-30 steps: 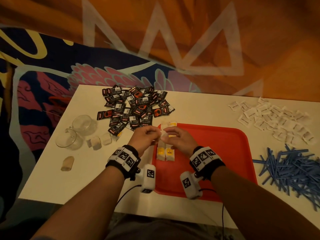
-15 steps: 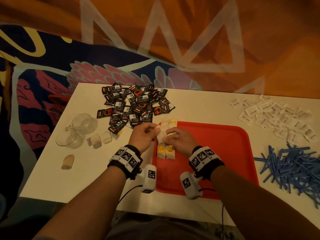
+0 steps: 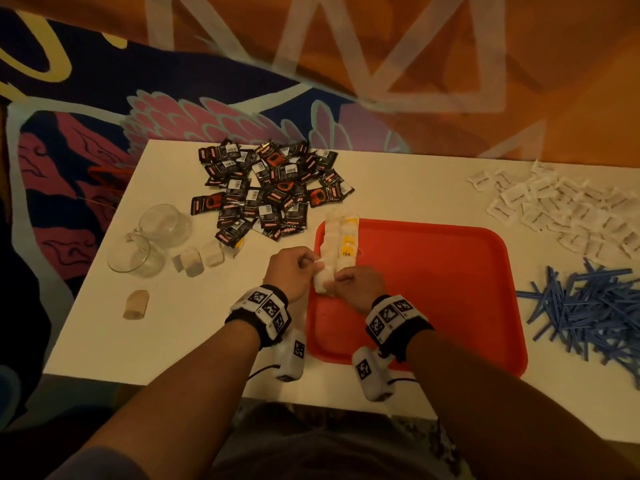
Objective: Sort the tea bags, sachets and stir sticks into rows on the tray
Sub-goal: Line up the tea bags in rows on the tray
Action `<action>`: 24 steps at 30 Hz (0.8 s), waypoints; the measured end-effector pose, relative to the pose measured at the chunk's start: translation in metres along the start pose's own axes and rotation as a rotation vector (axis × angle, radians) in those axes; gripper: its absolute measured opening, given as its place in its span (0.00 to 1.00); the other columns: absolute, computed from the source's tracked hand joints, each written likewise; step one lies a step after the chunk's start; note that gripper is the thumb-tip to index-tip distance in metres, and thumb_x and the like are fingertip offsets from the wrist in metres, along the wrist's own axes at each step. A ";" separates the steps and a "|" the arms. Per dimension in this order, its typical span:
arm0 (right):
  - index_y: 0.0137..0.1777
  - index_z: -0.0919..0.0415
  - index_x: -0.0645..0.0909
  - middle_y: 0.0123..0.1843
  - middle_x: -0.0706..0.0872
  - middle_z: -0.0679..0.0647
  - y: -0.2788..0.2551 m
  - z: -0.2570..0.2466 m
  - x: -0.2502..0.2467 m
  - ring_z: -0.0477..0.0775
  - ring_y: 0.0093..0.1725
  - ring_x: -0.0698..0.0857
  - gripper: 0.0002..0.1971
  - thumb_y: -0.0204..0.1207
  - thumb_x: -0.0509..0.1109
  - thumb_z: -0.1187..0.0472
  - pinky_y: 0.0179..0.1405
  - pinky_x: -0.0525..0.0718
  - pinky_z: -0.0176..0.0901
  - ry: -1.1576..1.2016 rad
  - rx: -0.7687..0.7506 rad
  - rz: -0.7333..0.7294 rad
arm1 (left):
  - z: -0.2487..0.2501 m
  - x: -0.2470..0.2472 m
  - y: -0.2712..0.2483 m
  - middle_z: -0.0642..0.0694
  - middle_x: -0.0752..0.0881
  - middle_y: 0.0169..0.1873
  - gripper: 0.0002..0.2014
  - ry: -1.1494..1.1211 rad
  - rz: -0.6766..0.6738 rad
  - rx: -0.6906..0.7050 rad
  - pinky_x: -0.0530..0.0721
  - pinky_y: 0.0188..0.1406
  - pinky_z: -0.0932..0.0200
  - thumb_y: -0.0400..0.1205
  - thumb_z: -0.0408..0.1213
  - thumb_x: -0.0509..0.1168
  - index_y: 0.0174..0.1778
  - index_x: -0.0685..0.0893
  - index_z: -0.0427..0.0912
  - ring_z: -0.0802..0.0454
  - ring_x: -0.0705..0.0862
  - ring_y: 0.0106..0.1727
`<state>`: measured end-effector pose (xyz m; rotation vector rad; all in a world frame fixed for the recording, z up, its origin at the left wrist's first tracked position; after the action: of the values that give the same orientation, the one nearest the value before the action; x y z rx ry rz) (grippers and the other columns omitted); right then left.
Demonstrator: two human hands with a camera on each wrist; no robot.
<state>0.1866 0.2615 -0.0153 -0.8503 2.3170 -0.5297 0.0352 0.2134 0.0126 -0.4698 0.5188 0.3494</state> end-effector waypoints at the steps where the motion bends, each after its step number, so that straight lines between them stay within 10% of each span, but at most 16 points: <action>1: 0.51 0.56 0.89 0.44 0.85 0.45 0.000 0.006 0.006 0.46 0.45 0.83 0.11 0.73 0.78 0.51 0.42 0.78 0.37 -0.025 0.031 -0.018 | -0.005 0.005 -0.001 0.49 0.88 0.35 0.06 0.048 -0.010 -0.003 0.84 0.40 0.64 0.80 0.38 0.74 0.39 0.87 0.53 0.52 0.85 0.38; 4: 0.47 0.59 0.89 0.42 0.84 0.49 0.001 0.025 0.026 0.50 0.44 0.81 0.09 0.75 0.76 0.53 0.46 0.80 0.44 -0.089 0.104 -0.078 | -0.014 0.020 -0.004 0.49 0.87 0.37 0.01 0.156 -0.044 0.019 0.75 0.33 0.77 0.81 0.37 0.73 0.44 0.89 0.45 0.56 0.83 0.37; 7: 0.39 0.53 0.84 0.43 0.84 0.48 0.004 0.043 0.035 0.48 0.41 0.81 0.06 0.76 0.74 0.55 0.37 0.76 0.37 -0.172 0.161 -0.060 | -0.025 0.035 -0.004 0.47 0.88 0.44 0.04 0.277 -0.074 0.065 0.81 0.46 0.60 0.81 0.39 0.72 0.48 0.90 0.43 0.51 0.83 0.45; 10: 0.56 0.57 0.86 0.54 0.85 0.51 0.004 0.049 0.039 0.51 0.52 0.83 0.10 0.83 0.66 0.57 0.39 0.71 0.32 -0.385 0.138 -0.048 | -0.033 0.047 -0.003 0.45 0.87 0.46 0.05 0.338 -0.091 0.086 0.81 0.50 0.54 0.81 0.41 0.72 0.48 0.89 0.44 0.47 0.83 0.48; 24: 0.56 0.59 0.87 0.56 0.88 0.55 0.001 0.059 0.023 0.56 0.54 0.86 0.14 0.85 0.60 0.55 0.46 0.79 0.40 -0.440 0.161 0.029 | -0.042 0.057 0.004 0.47 0.78 0.51 0.09 0.317 -0.041 0.079 0.80 0.50 0.53 0.82 0.42 0.70 0.54 0.83 0.45 0.46 0.80 0.48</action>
<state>0.2110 0.2379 -0.0686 -0.7668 1.8578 -0.4570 0.0638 0.2062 -0.0525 -0.4607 0.8268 0.2148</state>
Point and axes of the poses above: each hand's wrist, its own y-axis towards the middle knuckle, its own x-axis out of the palm, z = x × y, the point moved 9 cm from there along y, towards the middle knuckle
